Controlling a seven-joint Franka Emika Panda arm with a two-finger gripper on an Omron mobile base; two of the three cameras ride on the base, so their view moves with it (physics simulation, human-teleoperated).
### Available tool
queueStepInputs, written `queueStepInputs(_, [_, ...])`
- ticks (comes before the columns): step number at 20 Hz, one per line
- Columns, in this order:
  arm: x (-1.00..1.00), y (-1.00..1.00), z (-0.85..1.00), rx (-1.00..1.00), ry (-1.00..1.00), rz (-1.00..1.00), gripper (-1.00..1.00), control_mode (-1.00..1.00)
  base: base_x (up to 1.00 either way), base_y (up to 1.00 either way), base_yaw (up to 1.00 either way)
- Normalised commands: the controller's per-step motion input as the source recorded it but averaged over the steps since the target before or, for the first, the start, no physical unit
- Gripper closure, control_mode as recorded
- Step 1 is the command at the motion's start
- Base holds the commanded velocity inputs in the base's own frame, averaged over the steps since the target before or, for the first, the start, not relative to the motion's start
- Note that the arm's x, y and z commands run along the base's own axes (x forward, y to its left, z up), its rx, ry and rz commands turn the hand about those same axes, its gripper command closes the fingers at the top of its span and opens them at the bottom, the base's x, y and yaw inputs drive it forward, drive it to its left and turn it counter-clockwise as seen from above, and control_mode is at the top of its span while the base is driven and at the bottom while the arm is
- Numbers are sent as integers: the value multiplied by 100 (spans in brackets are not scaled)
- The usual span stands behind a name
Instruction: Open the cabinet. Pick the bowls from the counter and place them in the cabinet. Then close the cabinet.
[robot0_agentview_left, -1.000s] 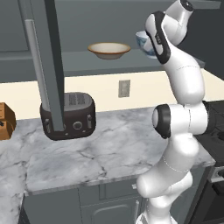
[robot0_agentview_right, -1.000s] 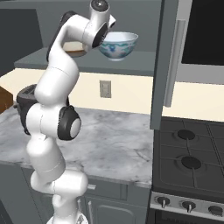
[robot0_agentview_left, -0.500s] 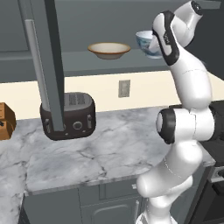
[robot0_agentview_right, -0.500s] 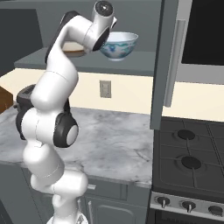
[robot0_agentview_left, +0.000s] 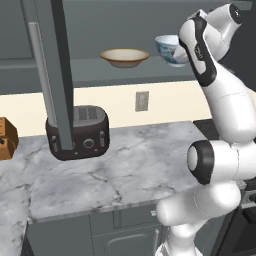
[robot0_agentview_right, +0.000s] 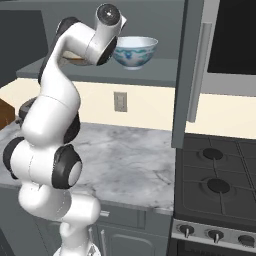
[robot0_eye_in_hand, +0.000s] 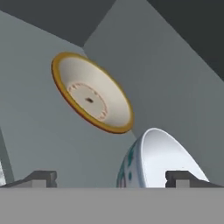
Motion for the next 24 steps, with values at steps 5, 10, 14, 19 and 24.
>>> queueStepInputs(5, [-76,20,36,-6,-13,0,-100,-100,0,0,0])
queueStepInputs(10, [-99,0,1,-3,-15,0,-100,-100,0,0,0])
queueStepInputs(14, [-100,0,-4,0,-29,0,-100,-100,0,0,0])
queueStepInputs(19, [-100,2,-10,0,-38,0,-100,-100,0,0,0])
queueStepInputs(24, [-100,3,-5,0,-41,1,-100,-100,0,0,0])
